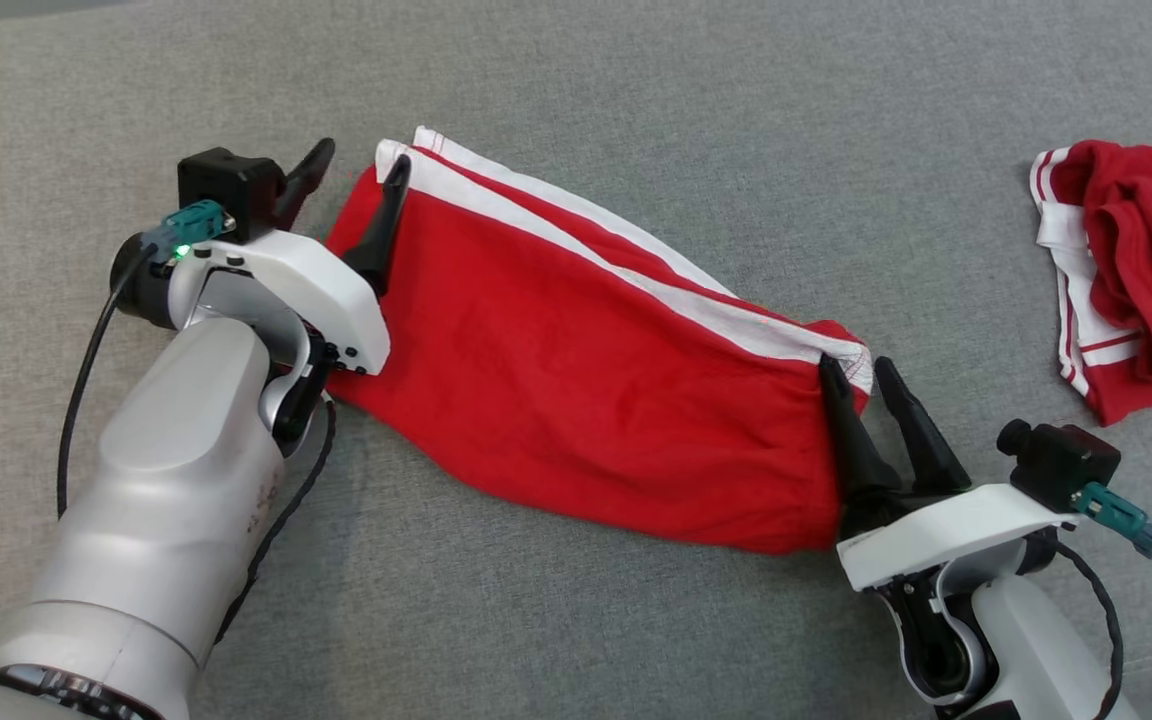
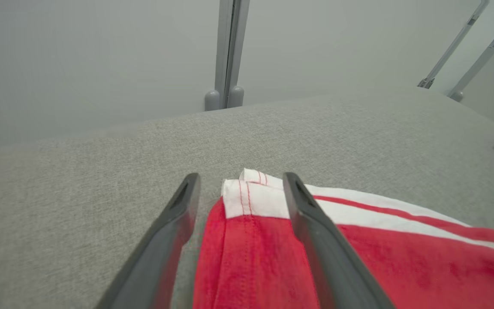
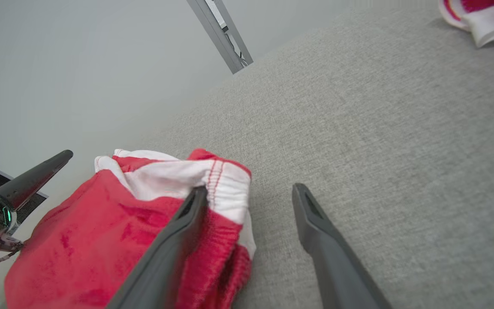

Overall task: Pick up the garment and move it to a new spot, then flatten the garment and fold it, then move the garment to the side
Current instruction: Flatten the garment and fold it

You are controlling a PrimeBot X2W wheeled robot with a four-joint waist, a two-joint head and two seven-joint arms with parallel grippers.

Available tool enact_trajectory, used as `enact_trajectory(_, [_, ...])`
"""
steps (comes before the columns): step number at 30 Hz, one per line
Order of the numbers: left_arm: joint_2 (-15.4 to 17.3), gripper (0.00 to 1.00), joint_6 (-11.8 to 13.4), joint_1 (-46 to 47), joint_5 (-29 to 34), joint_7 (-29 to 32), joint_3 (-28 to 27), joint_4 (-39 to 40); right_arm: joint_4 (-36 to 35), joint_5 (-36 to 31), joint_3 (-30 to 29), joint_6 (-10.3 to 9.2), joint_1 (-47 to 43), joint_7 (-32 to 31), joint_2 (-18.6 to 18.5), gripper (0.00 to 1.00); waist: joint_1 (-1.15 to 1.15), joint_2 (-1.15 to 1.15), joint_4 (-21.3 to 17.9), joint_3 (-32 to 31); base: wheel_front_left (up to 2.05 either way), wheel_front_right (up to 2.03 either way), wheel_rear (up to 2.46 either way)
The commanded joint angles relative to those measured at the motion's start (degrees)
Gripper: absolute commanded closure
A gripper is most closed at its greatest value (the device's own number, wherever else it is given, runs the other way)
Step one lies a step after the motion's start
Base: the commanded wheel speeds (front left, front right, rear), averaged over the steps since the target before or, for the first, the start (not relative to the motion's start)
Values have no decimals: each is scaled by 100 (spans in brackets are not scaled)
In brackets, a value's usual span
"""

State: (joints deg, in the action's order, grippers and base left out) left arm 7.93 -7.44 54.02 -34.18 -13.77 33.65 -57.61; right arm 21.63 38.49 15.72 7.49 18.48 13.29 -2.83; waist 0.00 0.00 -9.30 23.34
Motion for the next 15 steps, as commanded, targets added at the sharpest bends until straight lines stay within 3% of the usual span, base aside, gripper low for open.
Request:
enact_trajectory(1, [55,0,-3,27,9,-95,-21,-60,-76,-141,-63,1,-65,69,-24,0,0,0,53,-75,0,0,0])
enact_trajectory(4, [111,0,208,-146,132,-140,-196,166,-265,-337,-141,1,-221,96,-35,0,0,0,121,-194,0,0,0])
enact_trajectory(8, [246,0,689,-790,409,-142,-761,1167,-650,-697,-337,1,-453,132,-119,0,0,0,212,-381,0,0,0])
enact_trajectory(9, [246,0,689,-790,409,-142,-761,1167,-650,-697,-337,1,-453,132,-119,0,0,0,212,-381,0,0,0])
enact_trajectory(15, [373,0,1229,-2059,889,-146,-1561,2693,-1080,-1361,-794,1,-717,93,-177,0,0,0,360,-711,0,0,0])
